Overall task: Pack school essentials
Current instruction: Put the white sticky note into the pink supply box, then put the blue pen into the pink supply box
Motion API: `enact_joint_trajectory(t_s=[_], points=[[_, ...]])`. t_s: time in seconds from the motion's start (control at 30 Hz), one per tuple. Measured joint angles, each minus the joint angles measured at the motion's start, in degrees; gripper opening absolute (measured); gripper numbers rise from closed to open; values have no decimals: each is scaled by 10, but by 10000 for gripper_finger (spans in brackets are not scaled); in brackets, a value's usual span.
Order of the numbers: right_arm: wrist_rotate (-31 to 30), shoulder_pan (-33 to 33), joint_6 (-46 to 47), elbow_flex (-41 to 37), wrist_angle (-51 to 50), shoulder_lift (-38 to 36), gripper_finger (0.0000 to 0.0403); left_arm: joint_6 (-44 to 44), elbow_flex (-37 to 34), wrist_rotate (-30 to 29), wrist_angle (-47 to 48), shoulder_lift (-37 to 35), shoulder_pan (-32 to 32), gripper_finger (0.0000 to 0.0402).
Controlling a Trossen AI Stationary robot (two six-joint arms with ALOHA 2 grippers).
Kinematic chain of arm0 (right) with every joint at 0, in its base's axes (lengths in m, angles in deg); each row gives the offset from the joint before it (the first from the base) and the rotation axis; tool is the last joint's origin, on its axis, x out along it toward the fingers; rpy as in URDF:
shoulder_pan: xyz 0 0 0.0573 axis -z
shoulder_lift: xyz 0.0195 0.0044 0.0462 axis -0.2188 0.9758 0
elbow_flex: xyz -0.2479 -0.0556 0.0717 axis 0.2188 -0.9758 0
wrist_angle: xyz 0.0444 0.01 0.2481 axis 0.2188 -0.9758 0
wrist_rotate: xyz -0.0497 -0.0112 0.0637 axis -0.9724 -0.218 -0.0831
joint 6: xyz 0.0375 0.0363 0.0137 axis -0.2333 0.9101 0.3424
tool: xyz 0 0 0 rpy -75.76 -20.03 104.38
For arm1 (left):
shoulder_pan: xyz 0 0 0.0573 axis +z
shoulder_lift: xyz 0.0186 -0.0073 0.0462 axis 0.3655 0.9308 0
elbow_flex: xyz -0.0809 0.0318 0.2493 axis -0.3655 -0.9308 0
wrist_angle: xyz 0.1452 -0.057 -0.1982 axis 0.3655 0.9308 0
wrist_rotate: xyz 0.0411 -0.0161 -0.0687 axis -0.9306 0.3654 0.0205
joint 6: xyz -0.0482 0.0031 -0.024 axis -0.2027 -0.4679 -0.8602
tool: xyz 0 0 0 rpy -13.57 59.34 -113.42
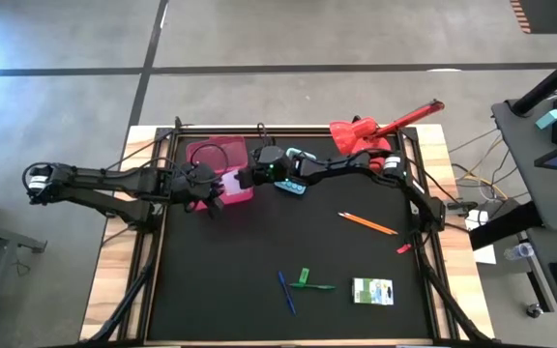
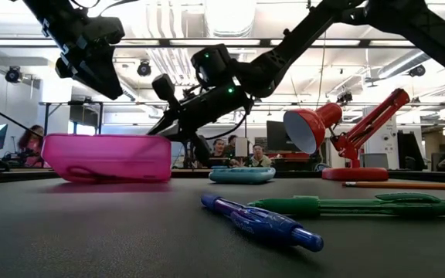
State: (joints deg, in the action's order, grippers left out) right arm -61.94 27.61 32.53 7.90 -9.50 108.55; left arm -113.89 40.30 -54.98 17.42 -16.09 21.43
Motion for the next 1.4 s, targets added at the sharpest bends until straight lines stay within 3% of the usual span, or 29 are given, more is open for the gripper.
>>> enact_joint_trajectory(t_s=[0.3, 0.47, 0.83, 1.23, 1.4], points=[[23, 1, 3, 0, 1, 0, 141, 0, 0, 0, 0, 0, 0, 123], [61, 4, 7, 0, 0, 0, 177, -1, 0, 0, 0, 0, 0, 123], [58, 3, -76, 0, -163, -46, 176, -5, 0, 0, -1, 0, 0, 123], [39, -14, -191, 0, -261, -136, 175, -6, -2, 2, -22, 0, 0, 123], [38, -47, -250, 0, -375, -199, 175, 18, -16, 44, -87, 1, -3, 123]])
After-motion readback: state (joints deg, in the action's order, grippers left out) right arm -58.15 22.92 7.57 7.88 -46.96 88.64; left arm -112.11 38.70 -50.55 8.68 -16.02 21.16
